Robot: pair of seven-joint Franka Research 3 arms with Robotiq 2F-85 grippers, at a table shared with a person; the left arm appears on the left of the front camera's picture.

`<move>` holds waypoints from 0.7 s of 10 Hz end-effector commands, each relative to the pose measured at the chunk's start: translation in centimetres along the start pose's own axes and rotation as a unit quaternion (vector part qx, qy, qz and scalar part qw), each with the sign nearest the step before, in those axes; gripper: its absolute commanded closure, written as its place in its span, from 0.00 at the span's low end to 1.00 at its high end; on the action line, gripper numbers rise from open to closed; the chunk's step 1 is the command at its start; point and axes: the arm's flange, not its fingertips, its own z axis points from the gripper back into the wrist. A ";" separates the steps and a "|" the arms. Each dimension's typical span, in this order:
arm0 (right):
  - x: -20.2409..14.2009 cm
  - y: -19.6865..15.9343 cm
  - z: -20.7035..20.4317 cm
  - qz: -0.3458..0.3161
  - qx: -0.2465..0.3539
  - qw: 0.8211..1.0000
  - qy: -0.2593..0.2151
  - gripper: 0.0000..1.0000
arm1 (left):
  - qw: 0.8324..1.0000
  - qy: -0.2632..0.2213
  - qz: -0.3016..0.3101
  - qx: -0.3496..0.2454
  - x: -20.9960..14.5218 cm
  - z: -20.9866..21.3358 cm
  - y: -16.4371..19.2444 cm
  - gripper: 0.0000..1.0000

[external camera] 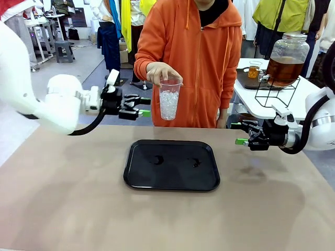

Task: Pour the drink into the iced cup.
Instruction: Open the gripper to release the iced cup you were holding.

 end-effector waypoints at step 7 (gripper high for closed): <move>0.4 -0.2 -0.2 0.000 0.002 1.000 0.001 0.00 | 0.999 -0.021 0.010 0.032 -5.2 9.5 -6.6 0.00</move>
